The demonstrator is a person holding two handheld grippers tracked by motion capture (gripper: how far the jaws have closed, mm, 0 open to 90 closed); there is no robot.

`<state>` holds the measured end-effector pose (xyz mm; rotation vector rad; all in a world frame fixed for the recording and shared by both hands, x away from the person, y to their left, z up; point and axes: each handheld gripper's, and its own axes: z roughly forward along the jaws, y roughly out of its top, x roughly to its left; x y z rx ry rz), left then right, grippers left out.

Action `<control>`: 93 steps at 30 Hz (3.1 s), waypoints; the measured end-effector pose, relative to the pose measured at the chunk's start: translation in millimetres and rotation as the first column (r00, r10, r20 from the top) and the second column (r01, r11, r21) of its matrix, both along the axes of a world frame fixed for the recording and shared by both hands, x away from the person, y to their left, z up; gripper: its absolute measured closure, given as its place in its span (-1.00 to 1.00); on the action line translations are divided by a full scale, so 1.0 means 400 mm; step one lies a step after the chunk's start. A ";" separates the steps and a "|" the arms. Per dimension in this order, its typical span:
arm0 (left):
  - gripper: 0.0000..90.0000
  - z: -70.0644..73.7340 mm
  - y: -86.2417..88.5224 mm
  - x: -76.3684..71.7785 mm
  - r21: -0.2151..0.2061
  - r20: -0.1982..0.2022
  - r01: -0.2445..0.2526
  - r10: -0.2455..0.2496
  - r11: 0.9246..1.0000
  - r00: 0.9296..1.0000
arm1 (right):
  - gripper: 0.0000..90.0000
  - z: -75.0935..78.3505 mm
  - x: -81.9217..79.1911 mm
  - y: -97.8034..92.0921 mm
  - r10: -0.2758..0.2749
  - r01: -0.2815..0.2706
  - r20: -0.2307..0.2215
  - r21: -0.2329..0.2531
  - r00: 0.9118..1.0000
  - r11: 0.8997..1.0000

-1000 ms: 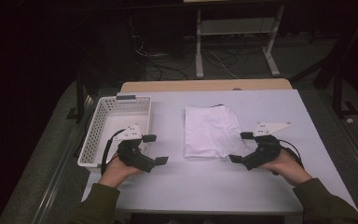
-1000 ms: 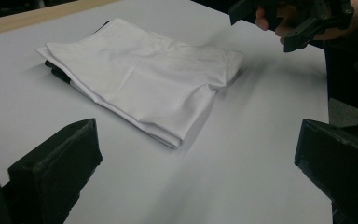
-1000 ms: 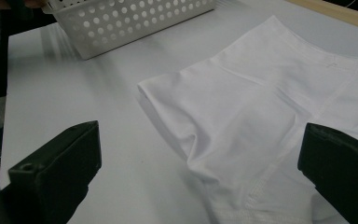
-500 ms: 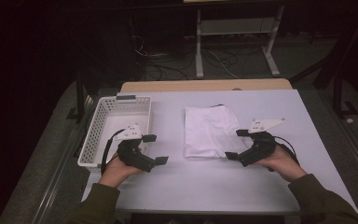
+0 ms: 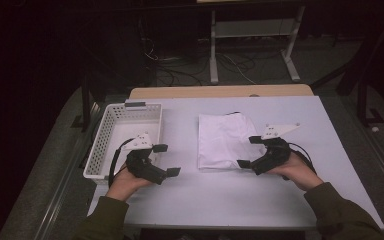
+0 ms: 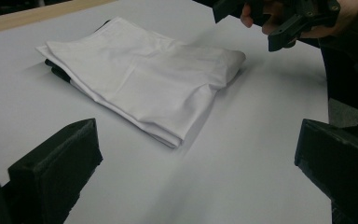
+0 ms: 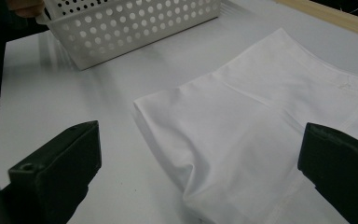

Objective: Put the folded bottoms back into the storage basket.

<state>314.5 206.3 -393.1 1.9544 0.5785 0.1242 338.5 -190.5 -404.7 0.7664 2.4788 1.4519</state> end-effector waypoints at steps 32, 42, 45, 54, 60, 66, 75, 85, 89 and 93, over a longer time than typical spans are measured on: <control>-1.00 0.000 0.000 0.000 -0.005 -0.002 -0.001 0.001 1.000 1.000 | -1.00 -0.002 0.066 0.080 0.039 -0.039 -0.007 -0.012 0.999 0.999; -1.00 -0.001 0.001 0.000 -0.007 -0.003 0.000 0.000 1.000 1.000 | -0.91 -0.015 0.082 0.095 0.045 -0.045 -0.018 -0.033 0.999 0.998; -1.00 -0.001 0.001 0.000 -0.008 -0.004 -0.001 0.001 1.000 1.000 | -0.80 -0.018 0.082 0.094 0.048 -0.049 -0.028 -0.053 0.998 0.997; -1.00 -0.001 0.001 0.001 -0.007 -0.004 0.000 0.000 1.000 1.000 | -0.67 -0.027 0.080 0.091 0.066 -0.071 -0.056 -0.097 0.996 0.993; -1.00 -0.001 0.001 0.000 -0.008 -0.005 0.000 0.000 1.000 1.000 | -0.41 -0.037 0.081 0.084 0.079 -0.087 -0.067 -0.127 0.995 0.988; -1.00 -0.001 0.001 0.000 -0.007 -0.004 0.000 0.000 1.000 1.000 | -0.12 -0.048 0.082 0.076 0.102 -0.115 -0.089 -0.154 0.991 0.981; -1.00 -0.001 0.001 0.000 -0.008 -0.005 0.000 0.000 1.000 1.000 | 0.12 -0.071 0.080 0.077 0.134 -0.155 -0.116 -0.203 0.984 0.967; -1.00 -0.001 0.000 0.000 -0.006 -0.004 0.000 0.000 1.000 1.000 | 0.17 -0.097 0.077 0.089 0.151 -0.180 -0.123 -0.269 0.981 0.946; -1.00 -0.001 0.000 0.000 -0.005 -0.004 -0.001 0.001 1.000 1.000 | 0.18 -0.106 0.073 0.097 0.157 -0.182 -0.104 -0.306 0.982 0.935; -1.00 -0.001 0.000 0.000 -0.005 -0.004 -0.001 0.001 1.000 1.000 | 0.18 -0.108 0.065 0.104 0.165 -0.180 -0.074 -0.333 0.983 0.926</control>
